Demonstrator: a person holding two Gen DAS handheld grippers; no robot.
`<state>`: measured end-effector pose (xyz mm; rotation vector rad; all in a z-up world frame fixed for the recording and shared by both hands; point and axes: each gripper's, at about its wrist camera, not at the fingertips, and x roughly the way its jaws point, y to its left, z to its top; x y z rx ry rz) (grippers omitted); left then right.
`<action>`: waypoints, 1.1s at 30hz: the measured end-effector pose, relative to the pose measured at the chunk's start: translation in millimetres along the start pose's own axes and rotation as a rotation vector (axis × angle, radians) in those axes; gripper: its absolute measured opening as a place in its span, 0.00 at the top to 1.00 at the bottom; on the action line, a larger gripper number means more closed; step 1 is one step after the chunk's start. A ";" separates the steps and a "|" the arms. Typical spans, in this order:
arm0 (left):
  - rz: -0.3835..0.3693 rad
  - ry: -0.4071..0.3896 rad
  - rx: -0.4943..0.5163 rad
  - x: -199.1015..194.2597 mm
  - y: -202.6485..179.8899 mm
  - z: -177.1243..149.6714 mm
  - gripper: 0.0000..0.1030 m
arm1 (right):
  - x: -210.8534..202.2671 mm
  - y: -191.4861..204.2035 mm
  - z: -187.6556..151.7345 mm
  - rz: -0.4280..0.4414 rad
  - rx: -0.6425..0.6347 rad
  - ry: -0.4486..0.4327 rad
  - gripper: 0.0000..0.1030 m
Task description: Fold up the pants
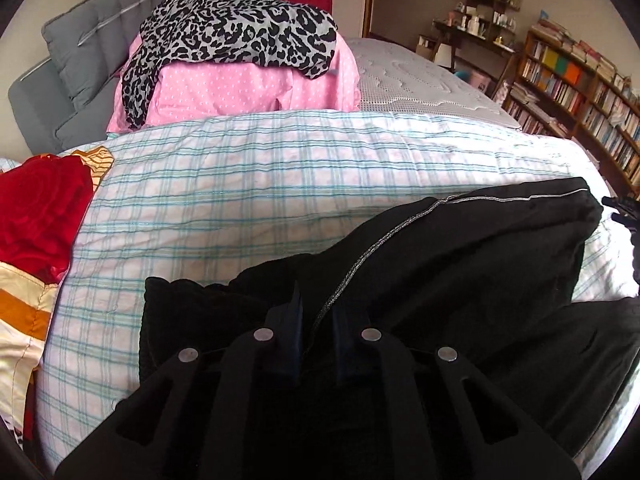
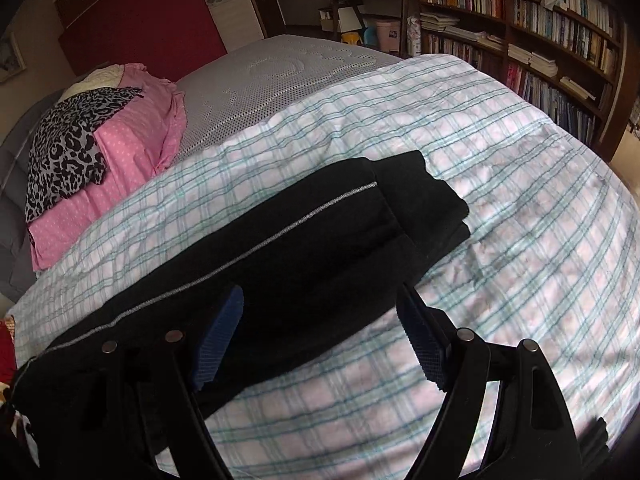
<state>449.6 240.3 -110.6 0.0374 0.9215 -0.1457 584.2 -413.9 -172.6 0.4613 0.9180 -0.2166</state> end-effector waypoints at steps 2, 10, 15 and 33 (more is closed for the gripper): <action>-0.012 -0.018 -0.011 -12.3 -2.2 -6.6 0.90 | 20.0 -4.2 22.8 0.034 0.086 0.041 0.22; -0.088 -0.050 -0.068 -47.7 -13.8 -42.9 0.90 | 80.5 -22.5 62.4 -0.063 0.303 0.145 0.22; -0.134 -0.062 -0.063 -69.6 -24.8 -65.2 0.90 | 86.2 -27.0 64.5 -0.067 0.321 0.143 0.22; -0.167 -0.047 -0.116 -94.6 -39.3 -118.8 0.90 | 101.8 -7.7 76.1 -0.220 0.192 0.204 0.28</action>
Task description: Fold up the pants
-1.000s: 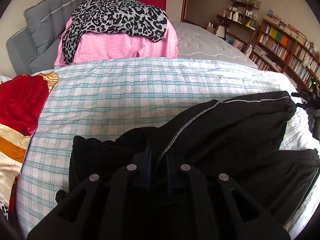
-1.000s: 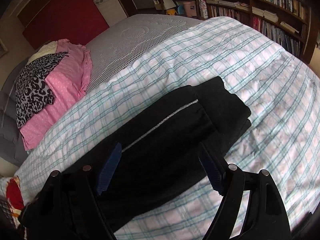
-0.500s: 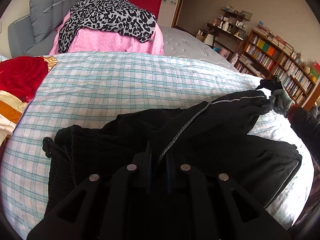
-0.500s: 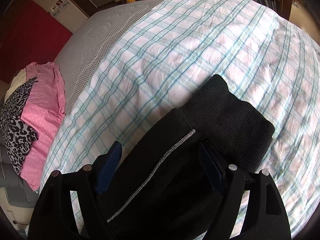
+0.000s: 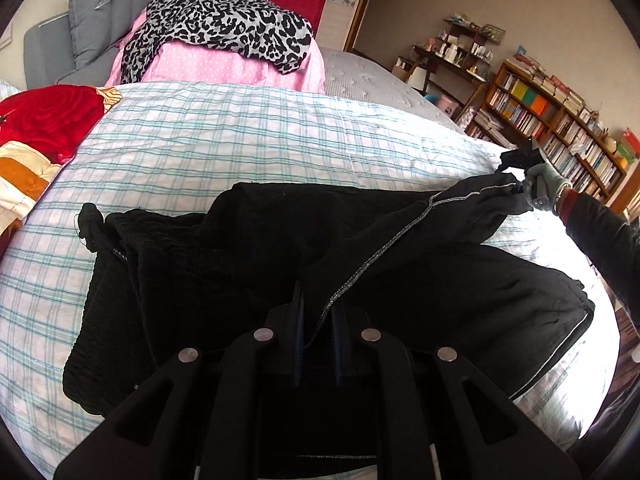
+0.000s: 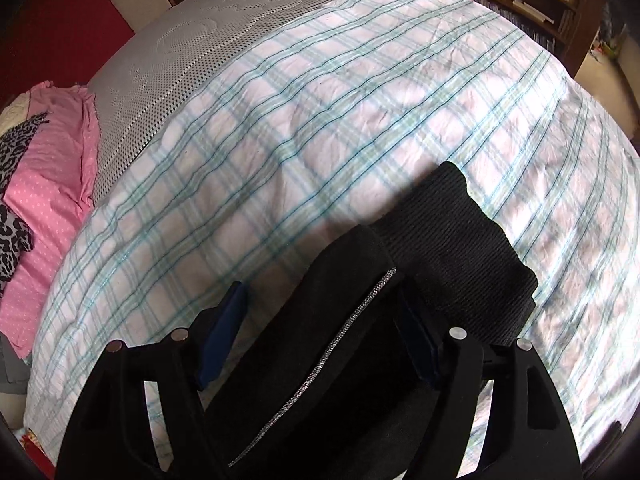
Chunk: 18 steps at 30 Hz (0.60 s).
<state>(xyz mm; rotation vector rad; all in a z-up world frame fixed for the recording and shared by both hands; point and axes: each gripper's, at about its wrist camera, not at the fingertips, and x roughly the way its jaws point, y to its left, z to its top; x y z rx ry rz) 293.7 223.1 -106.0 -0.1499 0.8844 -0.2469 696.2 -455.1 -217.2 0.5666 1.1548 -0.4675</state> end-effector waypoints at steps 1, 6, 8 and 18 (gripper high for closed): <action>-0.003 -0.002 -0.002 -1.8 0.0 -0.4 0.90 | -3.8 -5.3 -2.4 0.014 0.014 0.014 0.28; -0.012 -0.002 -0.003 -4.9 1.1 -3.0 0.90 | -33.8 -28.2 -1.0 0.102 0.054 0.020 0.30; -0.017 -0.003 -0.008 -4.8 2.6 -3.6 0.90 | -42.9 -26.5 4.7 0.118 0.048 0.000 0.31; -0.012 -0.004 -0.014 -10.8 -1.1 -5.7 0.90 | -3.1 9.0 0.9 -0.028 -0.006 -0.005 0.77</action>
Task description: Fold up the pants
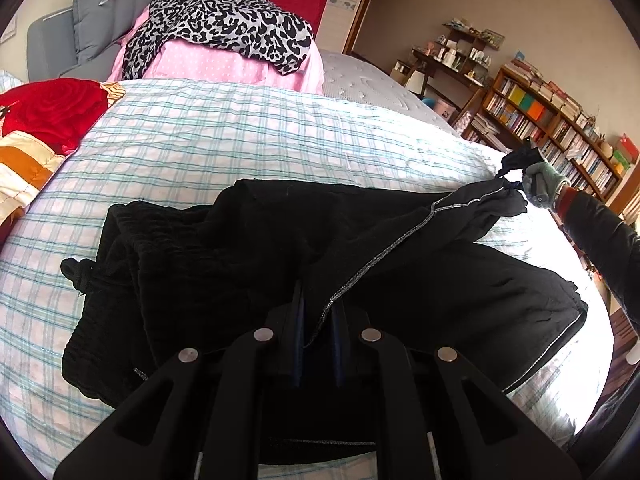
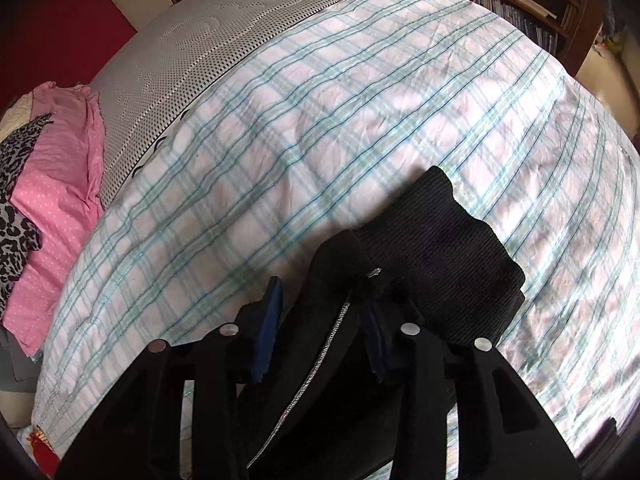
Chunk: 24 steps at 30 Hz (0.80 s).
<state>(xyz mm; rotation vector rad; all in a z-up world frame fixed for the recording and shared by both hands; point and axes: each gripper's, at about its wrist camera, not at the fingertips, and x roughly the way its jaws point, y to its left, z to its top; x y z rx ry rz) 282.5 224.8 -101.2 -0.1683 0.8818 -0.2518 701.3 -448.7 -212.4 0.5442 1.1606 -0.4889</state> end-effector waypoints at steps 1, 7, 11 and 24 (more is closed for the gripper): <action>0.003 -0.002 0.004 -1.0 -0.7 0.7 0.90 | -0.4 -0.1 -1.2 -0.025 -0.007 -0.011 0.83; 0.020 -0.030 0.023 -8.2 -3.5 8.9 0.90 | -37.3 -28.7 -7.1 0.055 0.011 -0.059 0.99; 0.037 -0.074 0.030 -19.0 -1.5 19.7 0.90 | -80.4 -65.3 -17.5 0.141 0.041 -0.100 0.99; 0.045 -0.095 0.053 -68.0 9.3 -2.4 0.90 | -187.0 -240.7 -177.6 0.278 0.137 -0.157 0.99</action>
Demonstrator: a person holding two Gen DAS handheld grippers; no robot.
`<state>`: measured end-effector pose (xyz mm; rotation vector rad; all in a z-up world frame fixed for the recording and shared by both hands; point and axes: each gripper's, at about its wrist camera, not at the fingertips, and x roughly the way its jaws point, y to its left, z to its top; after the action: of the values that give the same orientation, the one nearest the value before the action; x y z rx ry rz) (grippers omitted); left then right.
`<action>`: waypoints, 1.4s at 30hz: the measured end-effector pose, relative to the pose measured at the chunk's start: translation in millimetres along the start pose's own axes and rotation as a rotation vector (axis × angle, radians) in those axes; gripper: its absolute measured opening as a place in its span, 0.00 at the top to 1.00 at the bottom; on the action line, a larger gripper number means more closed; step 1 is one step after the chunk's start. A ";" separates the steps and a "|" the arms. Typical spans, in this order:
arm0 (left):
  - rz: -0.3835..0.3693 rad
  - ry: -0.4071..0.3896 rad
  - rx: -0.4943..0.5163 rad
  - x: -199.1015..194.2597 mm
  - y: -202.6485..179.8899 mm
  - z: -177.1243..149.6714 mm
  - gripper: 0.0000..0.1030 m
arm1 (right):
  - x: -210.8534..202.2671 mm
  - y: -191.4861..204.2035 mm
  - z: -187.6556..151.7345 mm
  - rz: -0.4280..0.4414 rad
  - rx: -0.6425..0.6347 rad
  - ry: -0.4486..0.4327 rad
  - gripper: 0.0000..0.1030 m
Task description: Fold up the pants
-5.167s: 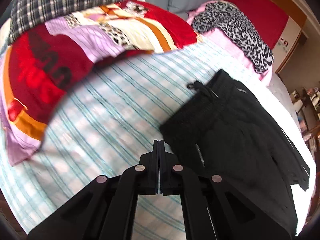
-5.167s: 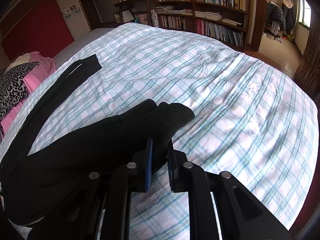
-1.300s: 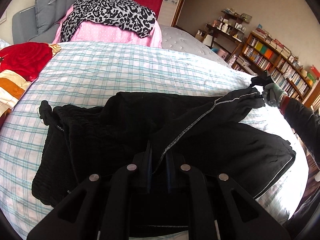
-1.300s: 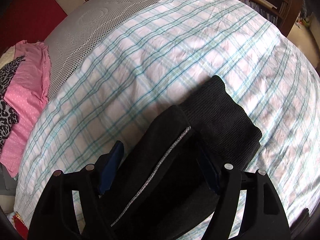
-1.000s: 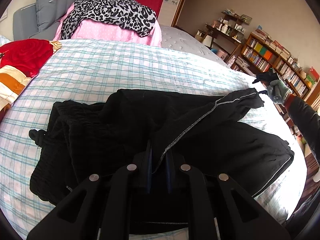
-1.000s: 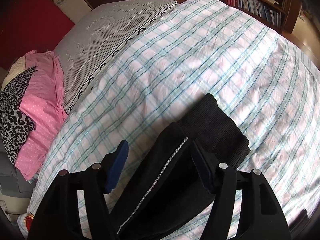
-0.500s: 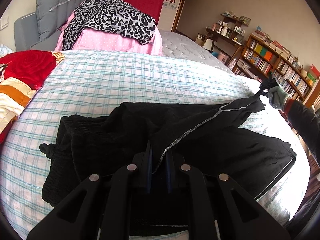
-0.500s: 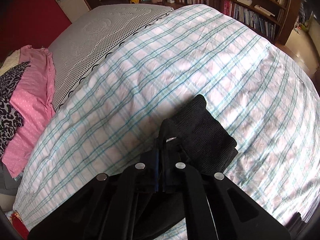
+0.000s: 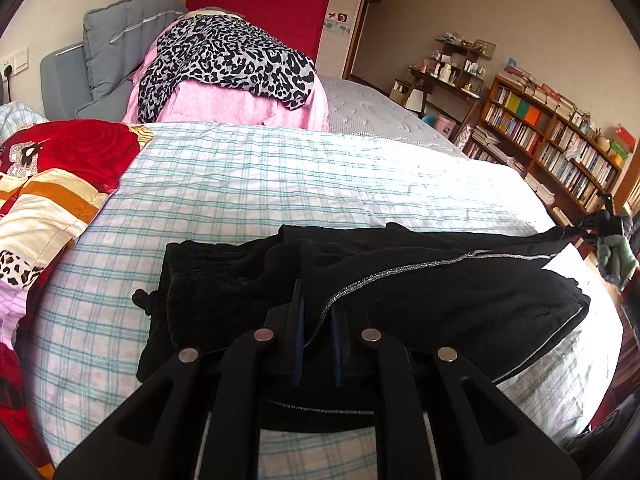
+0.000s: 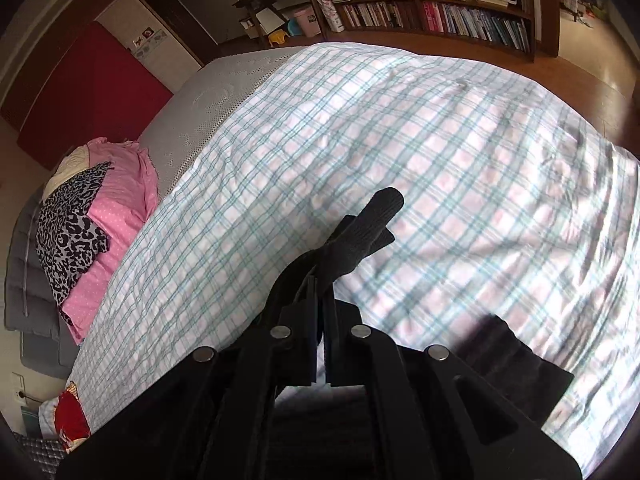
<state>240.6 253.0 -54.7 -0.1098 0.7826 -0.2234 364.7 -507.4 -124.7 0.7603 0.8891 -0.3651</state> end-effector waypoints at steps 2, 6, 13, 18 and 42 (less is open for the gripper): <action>0.003 0.002 -0.002 -6.3 1.9 -8.9 0.90 | -16.5 -25.7 -24.9 0.010 0.031 -0.001 0.99; 0.014 0.032 0.030 -11.2 3.5 -30.1 0.90 | -40.3 -69.9 -70.8 0.028 0.075 -0.005 0.98; 0.051 0.105 0.104 4.8 1.6 -70.9 0.90 | -24.1 -105.4 -119.3 -0.020 0.034 0.017 0.98; 0.095 0.131 0.172 12.6 -2.9 -87.4 0.90 | -26.8 -114.9 -117.5 0.054 0.098 0.010 0.69; 0.126 0.134 0.153 19.2 -1.2 -90.9 0.89 | -65.6 -107.2 -82.4 -0.142 -0.019 -0.200 0.99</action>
<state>189.2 245.8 -131.7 0.1003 0.8998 -0.1714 217.6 -522.3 -151.8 0.6332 0.7586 -0.5477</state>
